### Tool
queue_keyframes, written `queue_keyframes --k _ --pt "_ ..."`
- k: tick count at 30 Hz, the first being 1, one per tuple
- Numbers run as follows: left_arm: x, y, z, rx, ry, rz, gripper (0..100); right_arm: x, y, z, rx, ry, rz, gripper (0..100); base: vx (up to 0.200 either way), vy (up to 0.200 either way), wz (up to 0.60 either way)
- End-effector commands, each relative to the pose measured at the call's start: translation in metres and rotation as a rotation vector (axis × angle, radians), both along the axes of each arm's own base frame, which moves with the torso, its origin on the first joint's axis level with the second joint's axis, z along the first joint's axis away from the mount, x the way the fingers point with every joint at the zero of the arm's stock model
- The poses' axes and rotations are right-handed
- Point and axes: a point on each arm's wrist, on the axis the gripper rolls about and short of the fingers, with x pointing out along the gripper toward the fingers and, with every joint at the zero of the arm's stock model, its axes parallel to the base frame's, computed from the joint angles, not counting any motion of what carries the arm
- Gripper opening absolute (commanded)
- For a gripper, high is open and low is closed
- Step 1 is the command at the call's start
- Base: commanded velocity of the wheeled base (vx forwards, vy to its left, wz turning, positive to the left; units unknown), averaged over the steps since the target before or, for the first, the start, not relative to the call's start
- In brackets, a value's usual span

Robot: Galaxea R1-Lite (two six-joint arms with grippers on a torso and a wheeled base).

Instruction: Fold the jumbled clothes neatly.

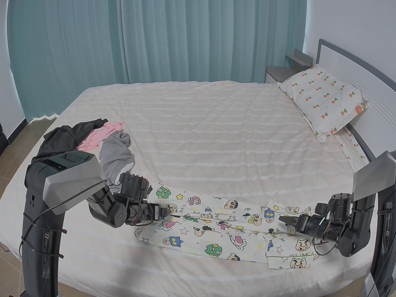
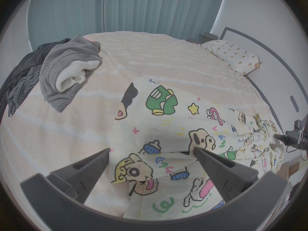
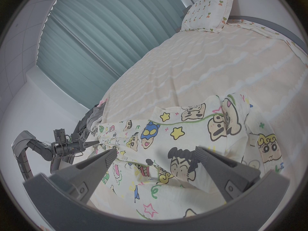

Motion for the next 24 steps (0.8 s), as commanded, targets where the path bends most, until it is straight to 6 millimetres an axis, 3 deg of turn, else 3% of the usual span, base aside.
queue_keyframes --k 1,13,14,24 --pt "0.004 -0.004 -0.007 0.001 0.002 -0.004 100 0.001 0.000 0.001 0.001 -0.012 0.000 100 0.000 0.000 0.00" --pt "0.005 -0.017 -0.007 0.007 0.004 -0.026 100 0.001 0.001 0.001 0.000 -0.013 0.002 100 0.000 0.000 0.00" --pt "0.005 -0.019 -0.007 0.012 -0.001 -0.027 0 0.001 0.000 0.001 0.000 -0.013 0.000 100 0.000 0.000 0.00" --pt "0.004 -0.020 -0.008 0.026 0.012 -0.017 0 0.001 0.000 0.001 0.001 -0.012 0.000 100 0.000 0.000 0.00"
